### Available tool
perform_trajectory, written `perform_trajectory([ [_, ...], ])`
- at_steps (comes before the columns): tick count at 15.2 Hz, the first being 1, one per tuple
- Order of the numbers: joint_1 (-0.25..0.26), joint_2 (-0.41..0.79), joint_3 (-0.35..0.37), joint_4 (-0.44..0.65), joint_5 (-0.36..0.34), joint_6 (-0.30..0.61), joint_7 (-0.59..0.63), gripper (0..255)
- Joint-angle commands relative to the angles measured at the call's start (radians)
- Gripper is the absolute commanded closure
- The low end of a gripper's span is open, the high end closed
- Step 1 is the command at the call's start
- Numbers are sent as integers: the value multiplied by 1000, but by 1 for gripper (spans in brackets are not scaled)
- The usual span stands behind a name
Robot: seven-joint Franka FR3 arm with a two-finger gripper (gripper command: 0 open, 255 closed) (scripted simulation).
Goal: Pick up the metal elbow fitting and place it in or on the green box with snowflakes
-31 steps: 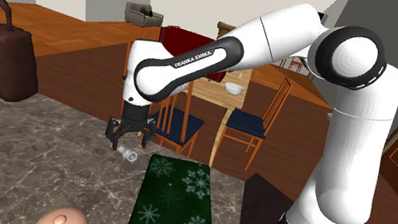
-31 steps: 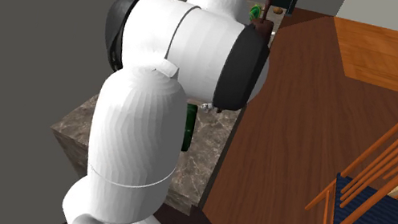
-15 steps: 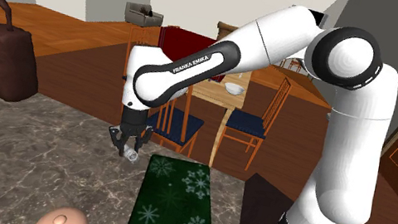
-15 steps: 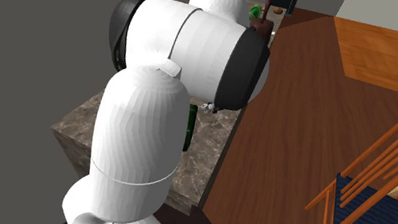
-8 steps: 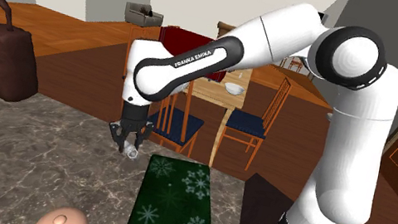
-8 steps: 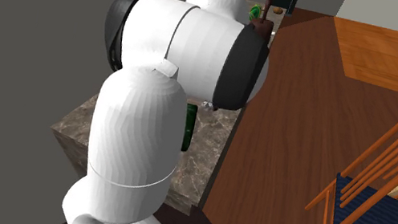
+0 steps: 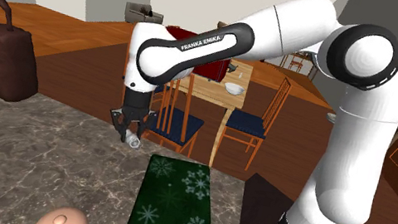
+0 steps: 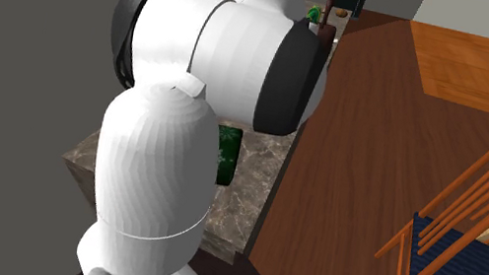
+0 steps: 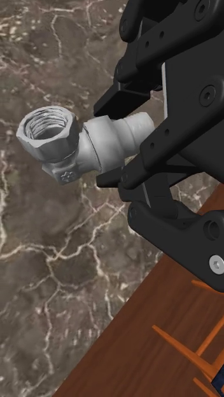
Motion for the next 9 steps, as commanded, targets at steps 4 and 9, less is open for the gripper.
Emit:
perform_trajectory([
  [4, -2, -27, 2, 33, 5, -59, 4, 255],
  [9, -4, -50, 3, 72, 9, -120, 8, 255],
])
